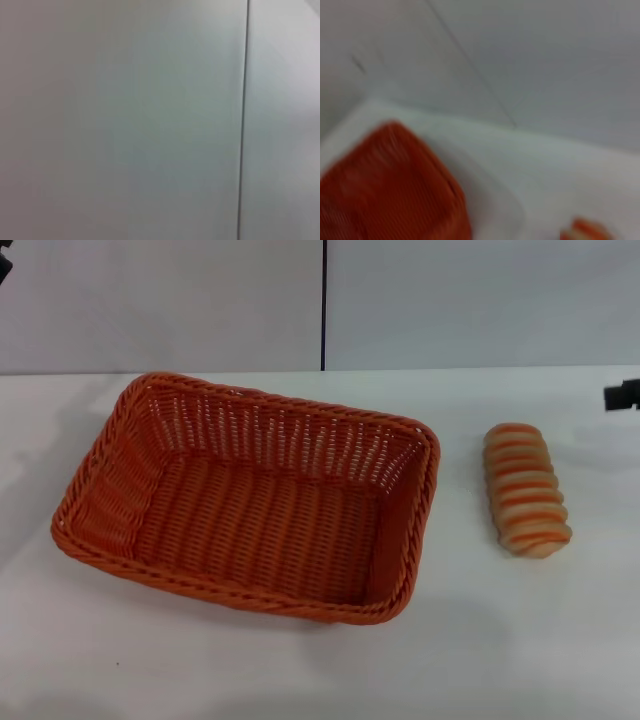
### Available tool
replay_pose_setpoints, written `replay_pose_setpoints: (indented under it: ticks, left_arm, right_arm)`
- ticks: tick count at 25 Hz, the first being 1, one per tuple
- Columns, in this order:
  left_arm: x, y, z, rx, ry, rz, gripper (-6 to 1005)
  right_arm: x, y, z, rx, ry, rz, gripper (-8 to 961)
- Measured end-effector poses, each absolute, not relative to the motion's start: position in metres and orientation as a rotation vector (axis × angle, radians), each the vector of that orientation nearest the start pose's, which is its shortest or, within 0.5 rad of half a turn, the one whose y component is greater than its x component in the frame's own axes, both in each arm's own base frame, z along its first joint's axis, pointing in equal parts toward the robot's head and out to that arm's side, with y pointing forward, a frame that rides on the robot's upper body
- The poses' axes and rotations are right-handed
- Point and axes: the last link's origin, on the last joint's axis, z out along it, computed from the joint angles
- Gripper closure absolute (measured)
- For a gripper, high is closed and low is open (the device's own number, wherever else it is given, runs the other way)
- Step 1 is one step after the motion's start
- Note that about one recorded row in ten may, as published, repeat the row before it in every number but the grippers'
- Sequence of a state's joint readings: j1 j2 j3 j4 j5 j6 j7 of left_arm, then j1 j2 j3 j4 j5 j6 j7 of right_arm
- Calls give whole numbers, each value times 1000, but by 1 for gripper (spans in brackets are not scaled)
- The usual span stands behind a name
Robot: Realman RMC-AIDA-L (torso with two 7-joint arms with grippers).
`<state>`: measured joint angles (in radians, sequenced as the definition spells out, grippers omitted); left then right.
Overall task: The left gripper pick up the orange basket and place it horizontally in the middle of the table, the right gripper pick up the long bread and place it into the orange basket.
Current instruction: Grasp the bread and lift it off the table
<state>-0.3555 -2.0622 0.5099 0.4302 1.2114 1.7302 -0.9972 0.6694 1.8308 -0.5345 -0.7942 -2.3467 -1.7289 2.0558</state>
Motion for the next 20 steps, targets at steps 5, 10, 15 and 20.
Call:
replay_pose_setpoints:
  ticks: [5,10,15,20]
  left_arm:
    - [-292,292,81,-1802,-366,-1406,341]
    - [-294,287,77,-1804,-397,-1425,342]
    - [-296,283,73,-1799,-414,-1440,343]
    - [-297,279,71,-1805,-427,-1448,342]
  right_arm:
    - [261,386,112,-2612,1242,4,316]
    - [257,394,84,-2606,1206,-253,316]
    - [251,399,62,-2605,1158,-334,316]
    - [244,402,50,-2615,1115,-326,315]
